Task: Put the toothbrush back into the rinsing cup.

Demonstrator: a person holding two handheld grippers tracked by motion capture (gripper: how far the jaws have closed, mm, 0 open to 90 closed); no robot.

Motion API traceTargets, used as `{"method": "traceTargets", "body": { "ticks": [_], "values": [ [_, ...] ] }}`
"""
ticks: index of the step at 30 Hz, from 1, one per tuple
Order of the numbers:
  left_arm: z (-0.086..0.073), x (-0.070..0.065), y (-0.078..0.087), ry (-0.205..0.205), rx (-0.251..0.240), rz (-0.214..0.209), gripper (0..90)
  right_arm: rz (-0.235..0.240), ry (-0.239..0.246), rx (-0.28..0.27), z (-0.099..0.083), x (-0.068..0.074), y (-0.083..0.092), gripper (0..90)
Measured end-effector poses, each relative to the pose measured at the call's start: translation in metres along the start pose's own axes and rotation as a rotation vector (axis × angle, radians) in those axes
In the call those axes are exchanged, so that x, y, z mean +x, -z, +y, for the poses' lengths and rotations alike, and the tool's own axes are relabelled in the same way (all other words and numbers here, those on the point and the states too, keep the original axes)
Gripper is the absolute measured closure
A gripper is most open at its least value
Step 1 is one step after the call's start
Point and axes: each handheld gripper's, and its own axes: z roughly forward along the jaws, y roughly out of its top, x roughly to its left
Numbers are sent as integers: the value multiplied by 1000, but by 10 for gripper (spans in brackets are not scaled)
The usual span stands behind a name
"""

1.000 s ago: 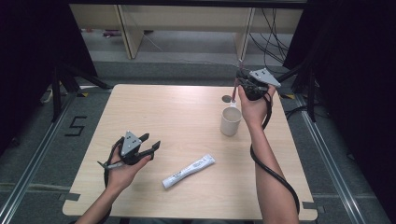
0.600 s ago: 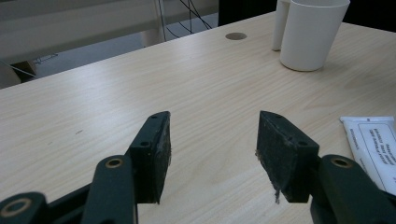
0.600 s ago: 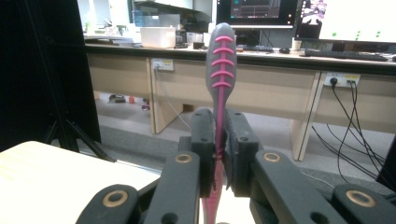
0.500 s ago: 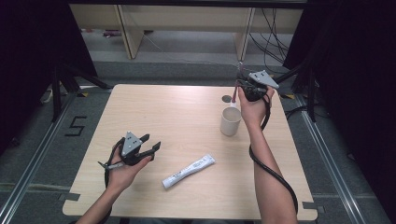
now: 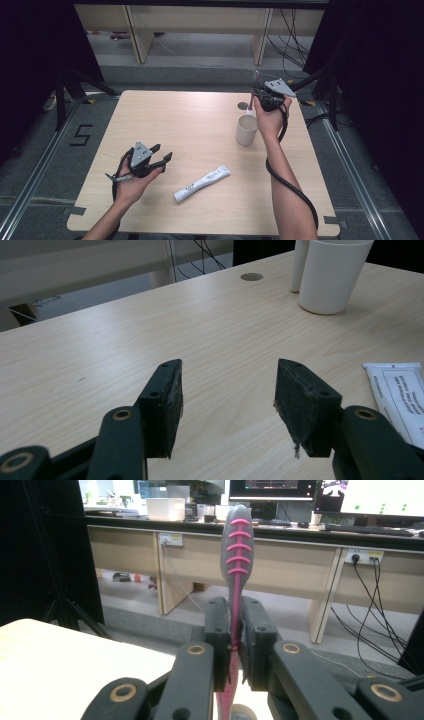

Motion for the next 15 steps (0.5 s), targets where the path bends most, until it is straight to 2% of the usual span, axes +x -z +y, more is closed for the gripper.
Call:
{"method": "traceTargets", "body": {
  "ticks": [3, 5, 9, 10, 11, 12, 15],
  "values": [
    [0, 0, 1, 1, 10, 5, 446, 1, -6, 4, -3, 1, -1, 838],
    [0, 0, 0, 2, 2, -1, 446, -1, 11, 7, -5, 1, -2, 838],
    [-1, 0, 0, 3, 6, 3, 445, 3, 4, 18, -10, 1, -3, 837],
    [-1, 0, 1, 4, 10, 6, 445, -9, -6, 30, -12, 2, -3, 837],
    [-1, 0, 1, 4, 10, 6, 445, 2, 1, 28, -13, 1, -4, 837],
    [-1, 0, 1, 5, 10, 6, 445, -5, 11, 29, -14, 1, -4, 837],
    [-1, 0, 1, 6, 13, 6, 445, -6, 1, 42, -18, 1, -3, 837]
  ]
}}
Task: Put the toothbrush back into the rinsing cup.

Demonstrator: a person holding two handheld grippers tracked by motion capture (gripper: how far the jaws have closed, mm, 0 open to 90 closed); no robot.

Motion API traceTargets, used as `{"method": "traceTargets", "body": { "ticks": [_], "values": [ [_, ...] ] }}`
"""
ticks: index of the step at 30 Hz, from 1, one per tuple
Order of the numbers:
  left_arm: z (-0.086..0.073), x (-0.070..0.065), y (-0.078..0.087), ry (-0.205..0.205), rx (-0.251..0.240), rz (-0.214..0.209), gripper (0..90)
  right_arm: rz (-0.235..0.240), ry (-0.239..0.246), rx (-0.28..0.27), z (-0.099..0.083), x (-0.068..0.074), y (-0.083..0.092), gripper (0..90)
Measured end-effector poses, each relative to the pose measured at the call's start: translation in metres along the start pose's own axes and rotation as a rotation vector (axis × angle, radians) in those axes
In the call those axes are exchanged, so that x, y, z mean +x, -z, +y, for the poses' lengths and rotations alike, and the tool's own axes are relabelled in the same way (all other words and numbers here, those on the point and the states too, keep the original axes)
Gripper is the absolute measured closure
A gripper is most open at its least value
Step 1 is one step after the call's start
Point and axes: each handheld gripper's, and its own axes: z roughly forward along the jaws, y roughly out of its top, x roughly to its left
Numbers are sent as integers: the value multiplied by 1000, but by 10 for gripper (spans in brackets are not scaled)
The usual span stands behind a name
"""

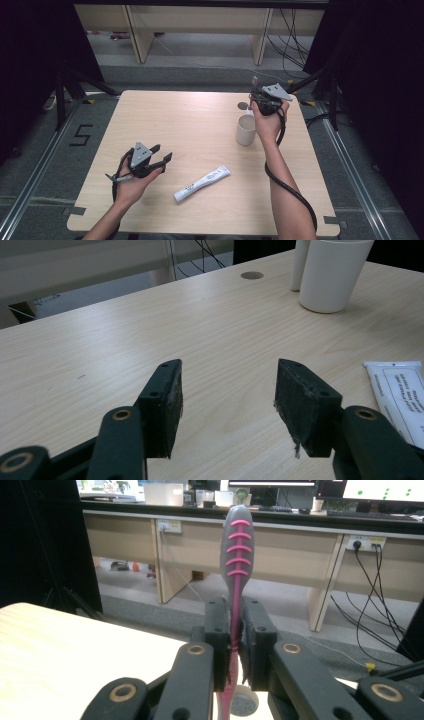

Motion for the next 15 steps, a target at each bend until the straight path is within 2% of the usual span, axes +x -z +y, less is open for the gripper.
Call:
{"method": "traceTargets", "body": {
  "ticks": [2, 7, 8, 9, 10, 12, 13, 15],
  "values": [
    [0, 0, 0, 2, 0, 0, 445, 0, 9, 7, -2, -1, -1, 837],
    [-1, 0, 0, 0, -1, 1, 444, -4, -3, 31, -9, -1, -1, 836],
    [-1, 0, 0, -1, -1, 1, 444, 2, 13, 34, -11, -2, -2, 836],
    [-1, 0, 0, -1, 1, -1, 444, -3, -2, 45, -12, -1, -1, 836],
    [-1, 0, 0, 0, 2, -1, 443, 4, 14, 54, -14, -2, -2, 836],
    [-1, 0, -2, 0, -9, -9, 443, -2, 4, 59, -17, -1, -2, 836],
    [-2, 0, -2, 1, -8, -8, 443, 3, 14, 63, -18, -2, -2, 836],
    [-2, 0, -1, 0, -6, -8, 444, 1, -3, 70, -20, -1, -3, 836]
  ]
}}
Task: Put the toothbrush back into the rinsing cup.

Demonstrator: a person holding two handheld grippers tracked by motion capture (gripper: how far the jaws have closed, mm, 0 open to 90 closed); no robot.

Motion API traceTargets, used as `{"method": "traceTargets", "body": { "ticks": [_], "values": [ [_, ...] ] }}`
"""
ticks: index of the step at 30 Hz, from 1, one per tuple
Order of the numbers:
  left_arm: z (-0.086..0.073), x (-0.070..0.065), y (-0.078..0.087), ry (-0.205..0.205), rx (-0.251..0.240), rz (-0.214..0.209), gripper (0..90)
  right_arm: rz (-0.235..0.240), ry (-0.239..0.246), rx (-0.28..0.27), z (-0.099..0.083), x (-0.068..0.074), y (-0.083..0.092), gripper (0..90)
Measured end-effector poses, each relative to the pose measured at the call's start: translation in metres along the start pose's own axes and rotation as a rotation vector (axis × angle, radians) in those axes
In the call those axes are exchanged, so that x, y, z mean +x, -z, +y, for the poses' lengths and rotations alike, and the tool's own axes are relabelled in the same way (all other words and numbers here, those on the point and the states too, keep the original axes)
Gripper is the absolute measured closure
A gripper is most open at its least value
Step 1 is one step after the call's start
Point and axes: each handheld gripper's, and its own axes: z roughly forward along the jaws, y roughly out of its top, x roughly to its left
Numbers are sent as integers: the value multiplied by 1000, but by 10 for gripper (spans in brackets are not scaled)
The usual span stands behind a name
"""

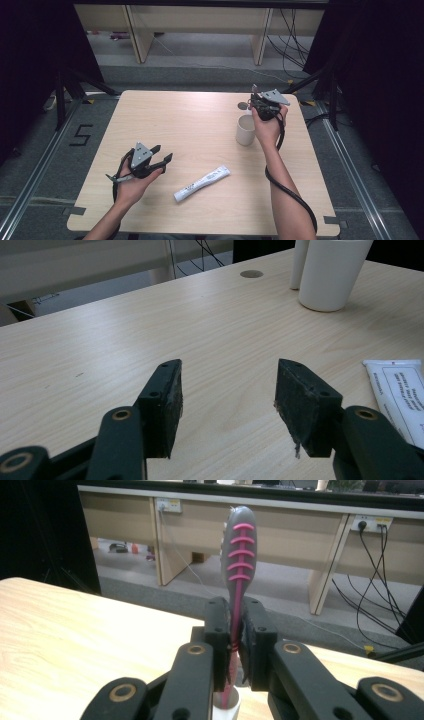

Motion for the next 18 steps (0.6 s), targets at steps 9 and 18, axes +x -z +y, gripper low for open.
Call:
{"method": "traceTargets", "body": {
  "ticks": [9, 18],
  "values": [
    [0, 0, 0, 3, -2, 0, 443, 3, 9, 31, -6, -2, -1, 835],
    [0, 1, 0, 2, 8, 5, 443, 0, 13, 63, -11, -2, -4, 835]
  ]
}}
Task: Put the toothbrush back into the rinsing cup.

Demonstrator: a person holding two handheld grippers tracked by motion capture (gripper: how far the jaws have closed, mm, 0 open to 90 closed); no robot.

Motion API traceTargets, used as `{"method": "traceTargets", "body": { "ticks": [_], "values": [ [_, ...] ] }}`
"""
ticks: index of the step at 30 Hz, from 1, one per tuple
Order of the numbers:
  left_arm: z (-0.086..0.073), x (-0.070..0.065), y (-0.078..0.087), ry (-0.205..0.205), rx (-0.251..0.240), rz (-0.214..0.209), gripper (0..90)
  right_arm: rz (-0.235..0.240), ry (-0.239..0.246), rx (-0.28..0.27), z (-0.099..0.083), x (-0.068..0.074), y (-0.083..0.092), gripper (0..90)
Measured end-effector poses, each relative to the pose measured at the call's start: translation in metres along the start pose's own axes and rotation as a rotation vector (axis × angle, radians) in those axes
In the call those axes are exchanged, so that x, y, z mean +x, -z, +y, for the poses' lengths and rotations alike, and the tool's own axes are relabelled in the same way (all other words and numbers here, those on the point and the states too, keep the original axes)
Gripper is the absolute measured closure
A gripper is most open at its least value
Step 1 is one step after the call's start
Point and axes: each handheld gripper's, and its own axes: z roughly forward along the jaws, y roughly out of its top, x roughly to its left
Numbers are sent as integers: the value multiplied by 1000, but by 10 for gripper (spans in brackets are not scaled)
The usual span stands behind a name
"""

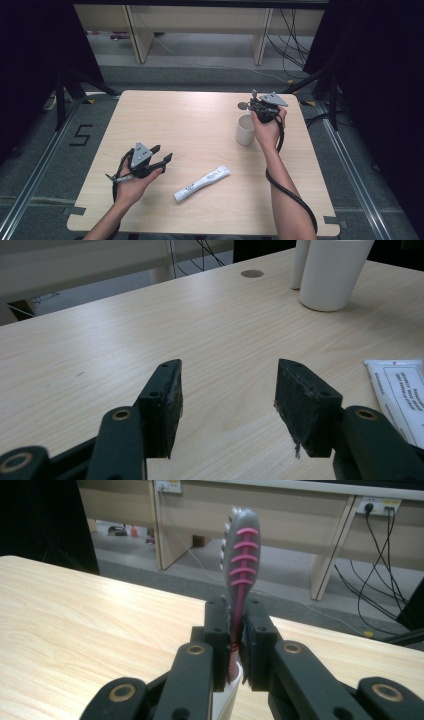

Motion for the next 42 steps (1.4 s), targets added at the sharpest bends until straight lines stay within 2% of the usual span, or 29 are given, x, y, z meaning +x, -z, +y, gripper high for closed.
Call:
{"method": "traceTargets", "body": {
  "ticks": [1, 2, 3, 5, 12, 13, 18, 20, 23, 27, 28, 29, 30, 31, 33, 34, 36, 42],
  "values": [
    [0, 0, 0, 0, 3, 1, 443, 10, 5, 2, -1, -1, -1, 835],
    [0, 0, 0, 2, 3, 1, 443, 0, -4, 9, -1, 0, -1, 835],
    [0, 0, 0, 2, 4, 0, 443, 8, 10, 12, -2, -1, -2, 835],
    [0, 0, 0, 2, 4, 0, 443, 5, -10, 27, -3, 1, -1, 834],
    [0, 0, -1, 3, 4, -1, 443, -1, 30, 28, -2, -2, -3, 827],
    [0, 0, -1, 2, 4, -1, 443, -6, 7, 29, -2, -1, -2, 817],
    [1, 0, -1, 2, 5, -2, 443, -20, 8, 28, -2, -1, -1, 725],
    [1, 0, -1, 1, 4, -3, 443, -22, -7, 27, -2, 0, 0, 668],
    [0, 0, -1, 3, 5, -6, 443, -13, 2, 48, 0, -1, 1, 590],
    [0, 0, -1, 1, 5, -7, 442, -18, 0, 71, -1, 0, 4, 537],
    [0, 0, -1, 11, 3, -9, 442, -21, -2, 57, -1, 0, 4, 528],
    [0, 0, -1, 10, 4, -9, 442, -23, -19, 75, -1, 0, 7, 500],
    [0, 0, 0, 9, 5, -10, 442, -19, -18, 68, -2, -1, 8, 484],
    [0, 1, 0, 9, 5, -12, 442, -26, -6, 71, -1, -2, 10, 476],
    [0, 1, -1, 19, -1, -21, 438, -22, -20, 86, -2, -1, 13, 451],
    [1, 2, 0, 18, 4, -12, 436, -17, -1, 88, -2, -2, 14, 450],
    [1, 2, 1, 24, 1, -9, 431, -14, 5, 86, -3, -3, 16, 443],
    [1, 4, 2, 26, 11, -8, 413, -9, -7, 103, -7, -4, 28, 431]
  ]
}}
